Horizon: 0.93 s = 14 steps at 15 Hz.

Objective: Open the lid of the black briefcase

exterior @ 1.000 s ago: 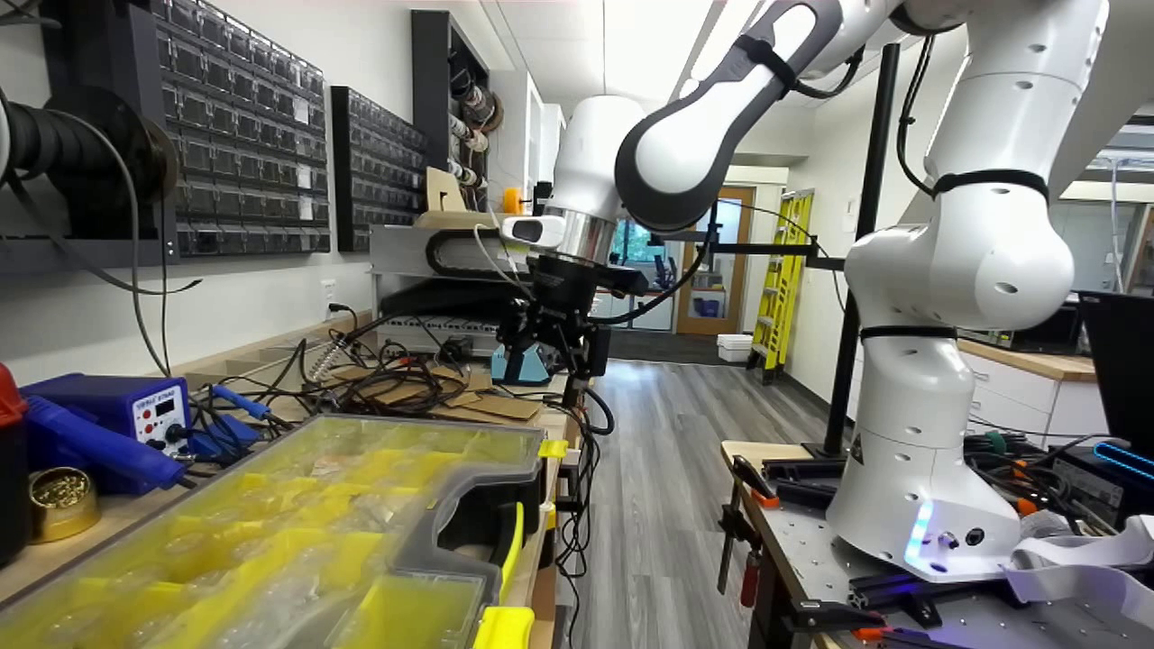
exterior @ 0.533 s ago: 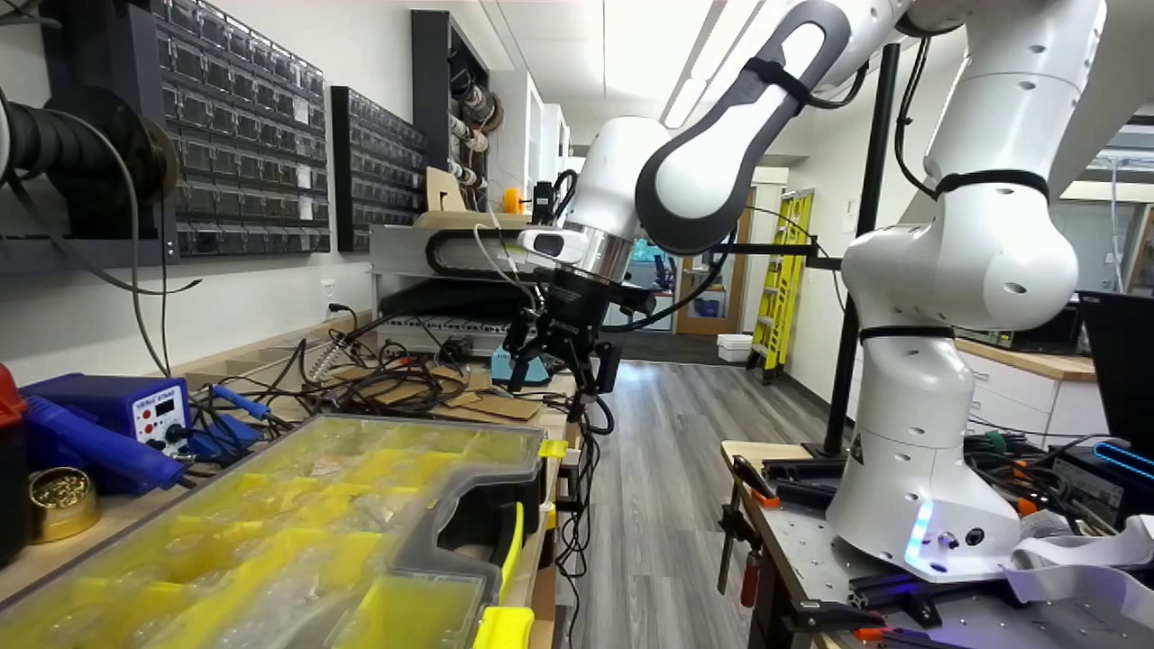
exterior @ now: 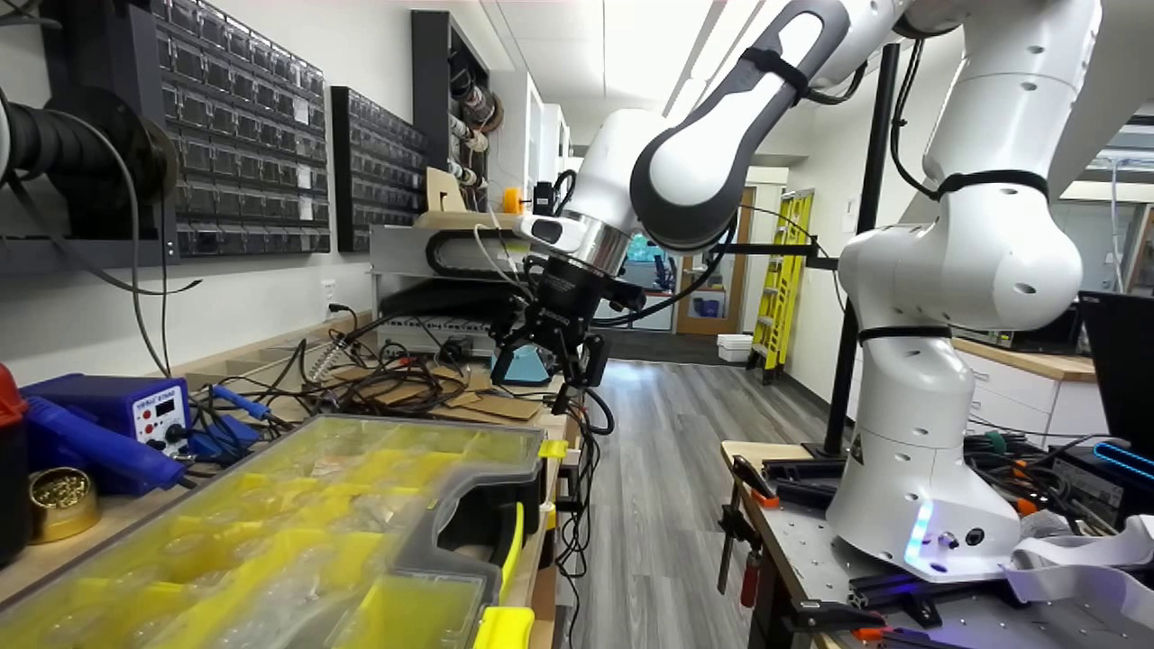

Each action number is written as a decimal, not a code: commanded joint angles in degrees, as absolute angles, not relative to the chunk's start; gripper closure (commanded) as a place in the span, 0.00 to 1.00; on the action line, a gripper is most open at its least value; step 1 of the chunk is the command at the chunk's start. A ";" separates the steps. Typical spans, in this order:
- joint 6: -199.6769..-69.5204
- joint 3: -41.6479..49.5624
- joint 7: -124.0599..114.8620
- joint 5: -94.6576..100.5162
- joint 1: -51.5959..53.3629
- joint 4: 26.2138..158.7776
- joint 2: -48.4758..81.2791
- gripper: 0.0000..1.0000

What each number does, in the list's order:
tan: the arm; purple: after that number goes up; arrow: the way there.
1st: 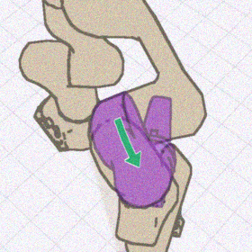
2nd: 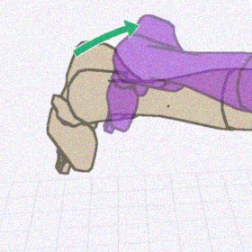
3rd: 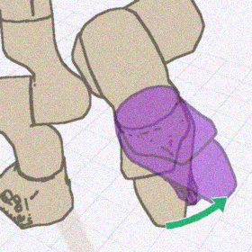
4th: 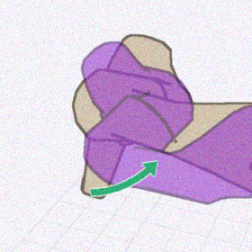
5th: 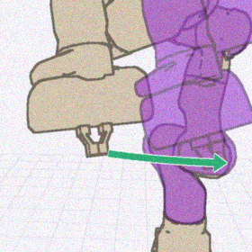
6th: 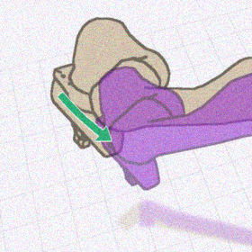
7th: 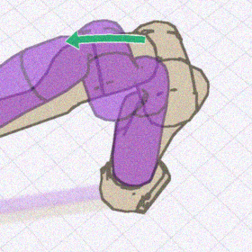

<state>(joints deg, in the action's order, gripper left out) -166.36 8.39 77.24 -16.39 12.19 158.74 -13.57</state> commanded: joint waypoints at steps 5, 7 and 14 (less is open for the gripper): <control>-166.41 8.50 77.28 -16.53 12.19 158.98 -13.57 0.00; -166.41 8.50 77.28 -16.53 12.19 158.99 -13.57 0.00; -167.56 7.73 77.64 -15.37 11.34 158.91 -11.63 0.00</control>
<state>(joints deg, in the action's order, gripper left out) -166.41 8.14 77.28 -16.24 12.14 158.91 -12.19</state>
